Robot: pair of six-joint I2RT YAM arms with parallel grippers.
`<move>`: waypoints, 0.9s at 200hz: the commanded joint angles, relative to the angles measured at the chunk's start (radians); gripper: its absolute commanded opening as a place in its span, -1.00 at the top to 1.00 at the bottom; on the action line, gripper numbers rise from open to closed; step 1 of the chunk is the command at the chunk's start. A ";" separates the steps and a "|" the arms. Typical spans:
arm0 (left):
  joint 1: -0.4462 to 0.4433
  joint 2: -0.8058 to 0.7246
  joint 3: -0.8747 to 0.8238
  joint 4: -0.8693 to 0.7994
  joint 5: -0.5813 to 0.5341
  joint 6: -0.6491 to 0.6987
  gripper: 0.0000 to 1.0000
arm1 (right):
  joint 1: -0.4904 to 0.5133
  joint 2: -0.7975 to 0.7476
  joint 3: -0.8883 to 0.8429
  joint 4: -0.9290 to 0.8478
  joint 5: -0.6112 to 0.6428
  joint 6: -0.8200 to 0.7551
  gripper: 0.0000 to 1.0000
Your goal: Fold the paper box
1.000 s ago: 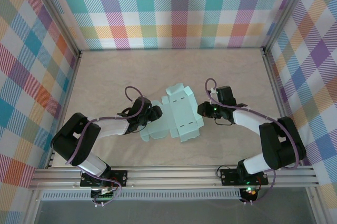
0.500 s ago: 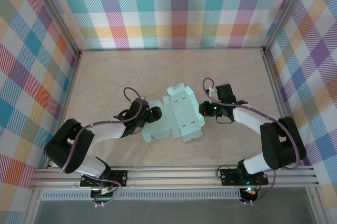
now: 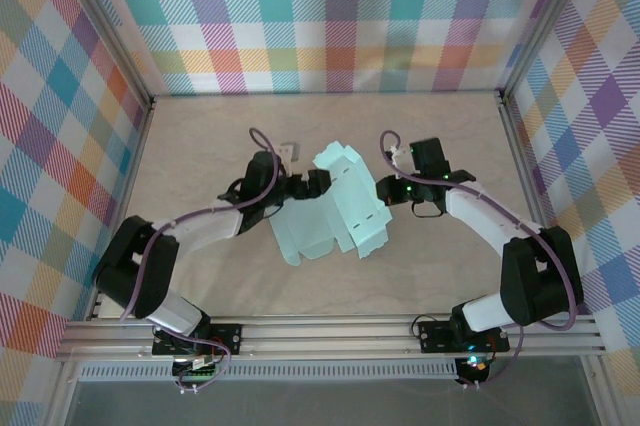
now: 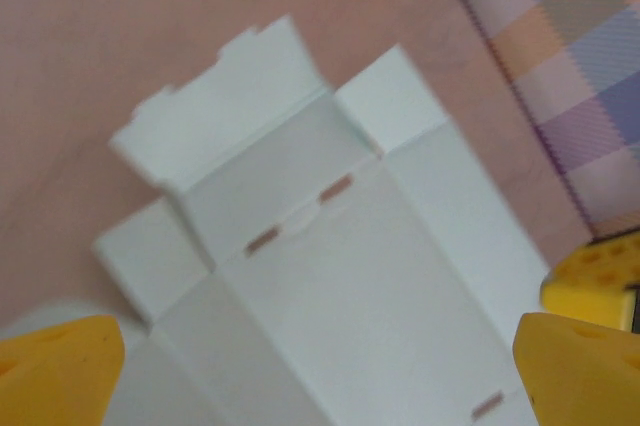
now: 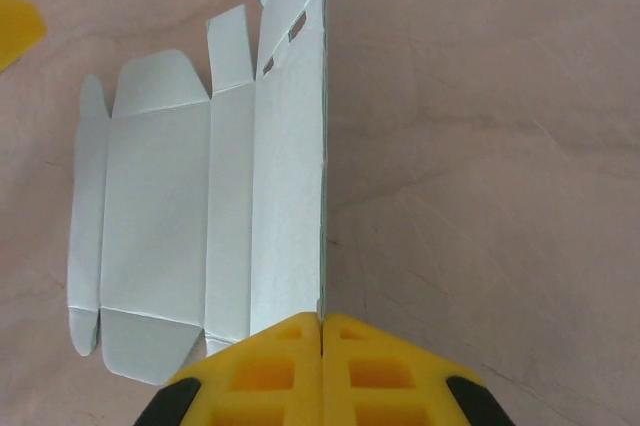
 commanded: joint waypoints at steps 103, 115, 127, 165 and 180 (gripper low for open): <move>0.137 0.046 -0.005 0.163 0.133 -0.019 -0.97 | 0.356 0.154 0.021 0.095 1.023 -0.362 1.00; 0.145 0.016 -0.023 0.141 0.111 -0.017 -0.98 | 0.388 0.212 0.029 0.128 1.123 -0.395 1.00; 0.150 -0.012 -0.040 0.121 0.084 -0.013 -0.99 | 0.420 0.263 0.027 0.183 1.189 -0.438 1.00; 0.166 -0.074 -0.078 0.076 0.031 -0.013 -1.00 | 0.503 0.370 0.021 0.334 1.300 -0.516 1.00; 0.171 -0.082 -0.089 0.077 0.027 -0.017 -1.00 | 0.520 0.402 0.017 0.366 1.313 -0.519 1.00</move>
